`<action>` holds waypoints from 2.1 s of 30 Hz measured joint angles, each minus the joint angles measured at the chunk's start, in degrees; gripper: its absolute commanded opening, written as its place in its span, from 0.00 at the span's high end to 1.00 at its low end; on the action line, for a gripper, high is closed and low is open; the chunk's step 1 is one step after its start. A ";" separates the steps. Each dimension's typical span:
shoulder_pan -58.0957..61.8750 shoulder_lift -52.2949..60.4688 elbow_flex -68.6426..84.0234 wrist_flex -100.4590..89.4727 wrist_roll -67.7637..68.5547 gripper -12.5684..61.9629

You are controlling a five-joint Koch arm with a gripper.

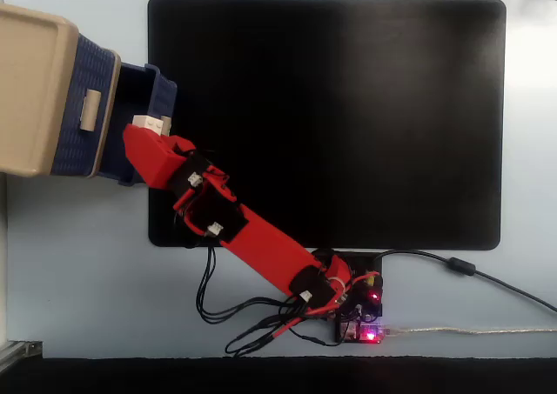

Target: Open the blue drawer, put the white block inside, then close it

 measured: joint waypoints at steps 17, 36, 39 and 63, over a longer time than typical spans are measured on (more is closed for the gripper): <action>-5.45 -12.74 -12.13 -0.26 -0.18 0.86; 2.46 -5.63 -14.24 23.03 -20.13 0.38; 2.55 -10.99 -14.33 27.42 -28.56 0.38; -7.47 -39.90 -36.47 7.56 -25.58 0.38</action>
